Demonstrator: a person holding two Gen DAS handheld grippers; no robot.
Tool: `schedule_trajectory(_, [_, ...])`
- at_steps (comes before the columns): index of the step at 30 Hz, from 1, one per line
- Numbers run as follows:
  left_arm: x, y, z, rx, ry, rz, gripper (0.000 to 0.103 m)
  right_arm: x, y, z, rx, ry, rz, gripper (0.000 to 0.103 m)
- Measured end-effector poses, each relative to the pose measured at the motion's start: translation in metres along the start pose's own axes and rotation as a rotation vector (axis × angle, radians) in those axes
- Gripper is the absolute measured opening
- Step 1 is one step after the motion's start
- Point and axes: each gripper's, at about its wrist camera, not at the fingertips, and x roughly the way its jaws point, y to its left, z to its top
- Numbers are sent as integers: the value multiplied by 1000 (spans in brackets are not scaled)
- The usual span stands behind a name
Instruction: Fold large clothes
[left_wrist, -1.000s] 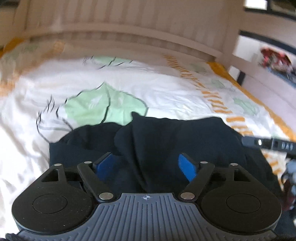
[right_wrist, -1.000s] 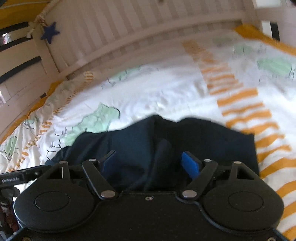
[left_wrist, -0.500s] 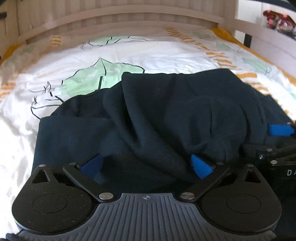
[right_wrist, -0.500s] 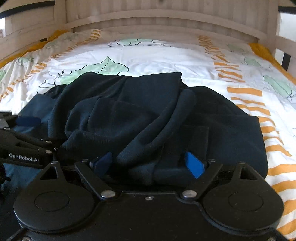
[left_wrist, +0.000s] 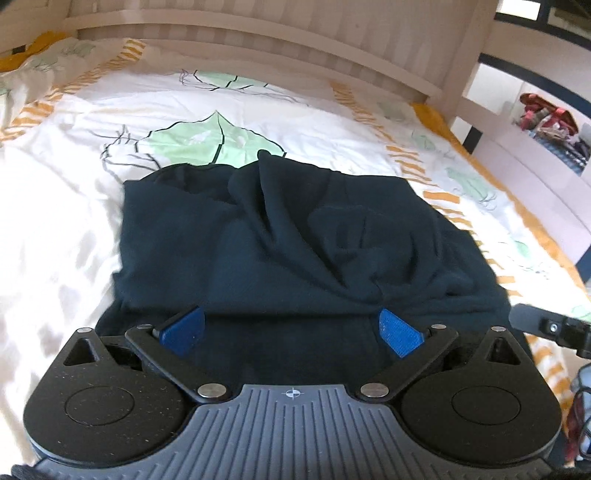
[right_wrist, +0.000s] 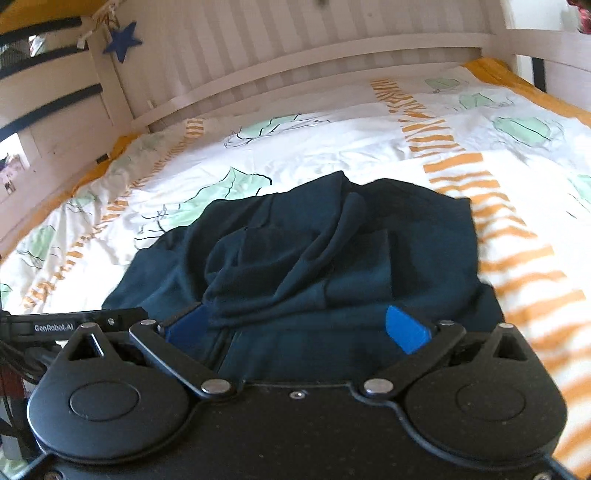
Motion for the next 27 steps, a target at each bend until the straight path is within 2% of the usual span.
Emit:
schedule_trajectory(9, [-56,6,-34,-45,-4,-17,103,-58,-6,-34,80,40,-5,103])
schedule_trajectory(18, [-89,17,-72,-35,50,67,103,-91,-24,-75,155,122,-77,103])
schedule_trajectory(25, [-91,27,-85,-55,85,132,103,-101,-43,-96,228,162,-150,103])
schedule_trajectory(27, [-89,30,-88,-63,103,139,103,-98,-47,-99,241,185,-147,103])
